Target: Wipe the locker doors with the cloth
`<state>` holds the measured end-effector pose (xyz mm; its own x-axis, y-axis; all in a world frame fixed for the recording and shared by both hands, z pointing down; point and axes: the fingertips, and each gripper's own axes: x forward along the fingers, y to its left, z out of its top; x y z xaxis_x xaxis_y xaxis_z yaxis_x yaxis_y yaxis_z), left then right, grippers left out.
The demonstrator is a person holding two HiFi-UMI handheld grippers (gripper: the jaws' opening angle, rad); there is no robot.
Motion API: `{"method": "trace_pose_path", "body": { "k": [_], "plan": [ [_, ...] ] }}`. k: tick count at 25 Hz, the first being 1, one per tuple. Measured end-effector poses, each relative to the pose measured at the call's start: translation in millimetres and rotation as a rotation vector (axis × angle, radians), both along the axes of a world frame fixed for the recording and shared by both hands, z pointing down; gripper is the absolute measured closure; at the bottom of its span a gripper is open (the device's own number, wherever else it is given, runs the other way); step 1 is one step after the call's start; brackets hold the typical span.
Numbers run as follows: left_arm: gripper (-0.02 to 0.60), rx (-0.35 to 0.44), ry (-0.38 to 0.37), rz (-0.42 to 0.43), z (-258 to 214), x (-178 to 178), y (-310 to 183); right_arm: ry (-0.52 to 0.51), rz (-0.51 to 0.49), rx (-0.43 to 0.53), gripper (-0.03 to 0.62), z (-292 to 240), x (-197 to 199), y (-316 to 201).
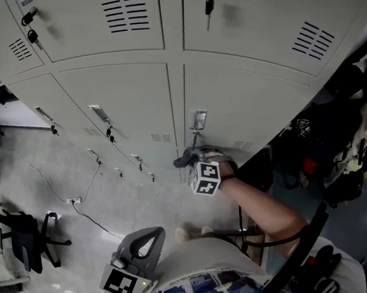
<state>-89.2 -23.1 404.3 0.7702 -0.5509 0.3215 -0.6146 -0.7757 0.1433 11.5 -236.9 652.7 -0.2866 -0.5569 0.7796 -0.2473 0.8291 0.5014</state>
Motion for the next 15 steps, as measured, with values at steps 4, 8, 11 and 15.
{"method": "trace_pose_path", "body": {
  "k": [4, 8, 11, 15],
  "plan": [
    [0.58, 0.005, 0.014, -0.005, 1, -9, 0, -0.074, 0.048, -0.017, 0.482, -23, 5, 21],
    [0.58, 0.019, 0.041, 0.012, 0, -10, 1, -0.197, 0.133, -0.05, 0.482, -50, 12, 54],
    [0.58, 0.032, 0.058, 0.033, 0, -8, 0, -0.317, 0.213, -0.059, 0.481, -77, 18, 80],
    [0.58, 0.037, 0.077, 0.058, 1, -5, 0, -0.496, 0.312, -0.047, 0.482, -117, 21, 115]
  ]
}}
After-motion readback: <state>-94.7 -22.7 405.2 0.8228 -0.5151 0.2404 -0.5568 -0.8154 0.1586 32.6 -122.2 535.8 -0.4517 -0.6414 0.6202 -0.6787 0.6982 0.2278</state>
